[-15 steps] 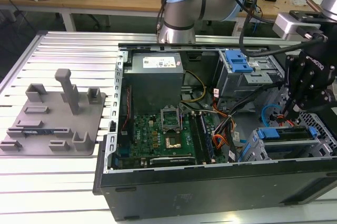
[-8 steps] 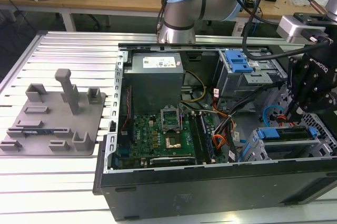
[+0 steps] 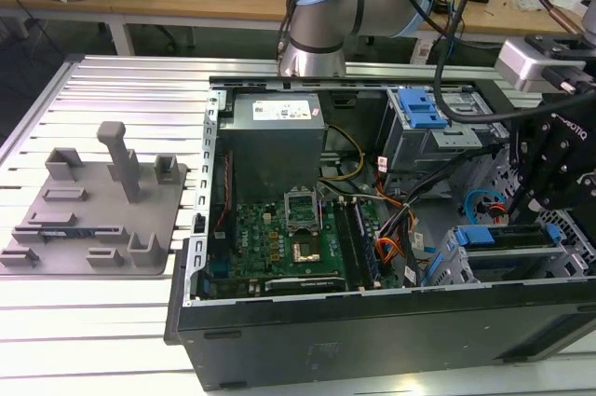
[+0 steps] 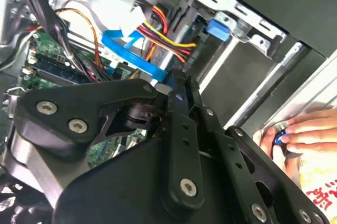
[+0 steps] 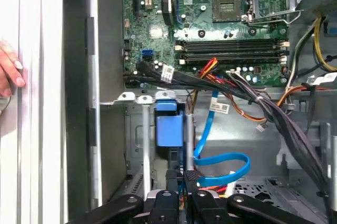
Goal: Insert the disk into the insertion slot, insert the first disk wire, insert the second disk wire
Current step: 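Insert the second disk wire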
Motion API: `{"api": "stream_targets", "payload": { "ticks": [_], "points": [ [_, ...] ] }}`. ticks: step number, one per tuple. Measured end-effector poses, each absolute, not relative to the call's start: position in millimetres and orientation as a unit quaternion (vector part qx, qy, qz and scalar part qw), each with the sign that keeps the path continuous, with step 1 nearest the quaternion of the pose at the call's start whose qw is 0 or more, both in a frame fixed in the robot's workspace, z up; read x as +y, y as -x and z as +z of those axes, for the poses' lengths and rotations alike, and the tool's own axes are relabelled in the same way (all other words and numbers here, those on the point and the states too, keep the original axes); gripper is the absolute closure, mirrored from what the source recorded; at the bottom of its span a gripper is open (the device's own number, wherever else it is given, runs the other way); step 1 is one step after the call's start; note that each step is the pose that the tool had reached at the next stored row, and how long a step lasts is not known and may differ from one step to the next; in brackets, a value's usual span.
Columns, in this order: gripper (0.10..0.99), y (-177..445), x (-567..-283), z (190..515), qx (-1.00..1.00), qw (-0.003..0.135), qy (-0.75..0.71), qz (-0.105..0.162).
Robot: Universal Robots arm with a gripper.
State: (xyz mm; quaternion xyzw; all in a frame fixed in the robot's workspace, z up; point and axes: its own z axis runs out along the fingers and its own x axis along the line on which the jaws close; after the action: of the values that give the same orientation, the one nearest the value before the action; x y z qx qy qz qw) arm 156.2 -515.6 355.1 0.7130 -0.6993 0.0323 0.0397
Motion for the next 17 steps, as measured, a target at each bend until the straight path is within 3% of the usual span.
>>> {"api": "stream_targets", "payload": {
  "ticks": [17],
  "points": [
    [0.925,-156.1,-515.6,352.9,-0.699,0.033,-0.714,0.026]
  ]
}}
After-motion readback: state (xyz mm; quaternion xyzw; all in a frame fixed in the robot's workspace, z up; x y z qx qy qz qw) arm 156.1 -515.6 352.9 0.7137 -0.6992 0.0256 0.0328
